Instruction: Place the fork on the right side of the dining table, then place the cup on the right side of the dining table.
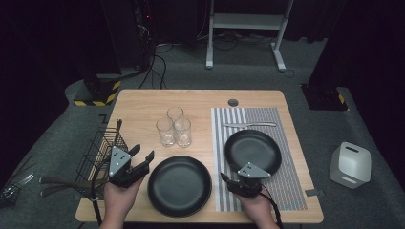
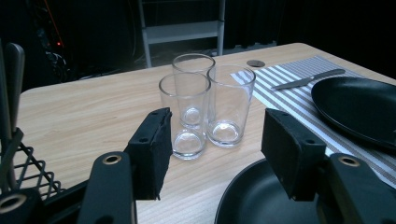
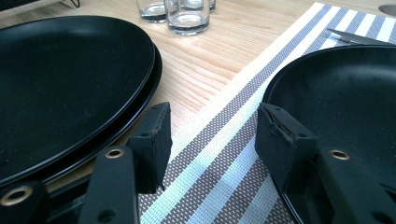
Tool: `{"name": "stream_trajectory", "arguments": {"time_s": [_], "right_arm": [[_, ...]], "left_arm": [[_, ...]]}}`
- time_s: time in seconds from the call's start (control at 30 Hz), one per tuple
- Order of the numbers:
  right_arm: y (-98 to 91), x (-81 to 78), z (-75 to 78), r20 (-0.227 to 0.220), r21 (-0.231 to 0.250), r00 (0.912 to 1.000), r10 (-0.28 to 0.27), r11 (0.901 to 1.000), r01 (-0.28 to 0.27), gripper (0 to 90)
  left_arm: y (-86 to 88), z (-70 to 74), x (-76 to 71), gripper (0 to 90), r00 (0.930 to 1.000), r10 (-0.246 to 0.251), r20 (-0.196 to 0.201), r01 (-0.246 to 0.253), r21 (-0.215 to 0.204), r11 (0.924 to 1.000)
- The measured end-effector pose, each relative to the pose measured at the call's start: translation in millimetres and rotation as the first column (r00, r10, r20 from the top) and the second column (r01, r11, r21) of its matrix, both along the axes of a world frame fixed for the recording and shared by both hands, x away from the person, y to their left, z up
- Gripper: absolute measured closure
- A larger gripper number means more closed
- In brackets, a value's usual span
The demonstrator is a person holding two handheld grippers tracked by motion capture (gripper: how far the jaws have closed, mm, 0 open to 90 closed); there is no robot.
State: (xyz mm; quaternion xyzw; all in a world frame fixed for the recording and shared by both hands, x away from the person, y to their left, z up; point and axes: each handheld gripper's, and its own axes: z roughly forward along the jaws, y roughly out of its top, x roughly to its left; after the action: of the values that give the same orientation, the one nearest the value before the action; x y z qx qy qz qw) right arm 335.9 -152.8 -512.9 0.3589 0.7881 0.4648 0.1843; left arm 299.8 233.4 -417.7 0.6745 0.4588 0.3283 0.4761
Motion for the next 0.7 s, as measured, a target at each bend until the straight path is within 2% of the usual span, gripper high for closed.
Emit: {"name": "stream_trajectory", "arguments": {"time_s": [0.7], "right_arm": [[2.1, 0.0, 0.4, 0.002, 0.007, 0.9999, 0.012, 0.9999, -0.012, 45.4]], "left_arm": [[14.5, 20.0, -0.4, 42.5, 0.999, 0.04, 0.022, -0.04, -0.004, 0.9992]]}}
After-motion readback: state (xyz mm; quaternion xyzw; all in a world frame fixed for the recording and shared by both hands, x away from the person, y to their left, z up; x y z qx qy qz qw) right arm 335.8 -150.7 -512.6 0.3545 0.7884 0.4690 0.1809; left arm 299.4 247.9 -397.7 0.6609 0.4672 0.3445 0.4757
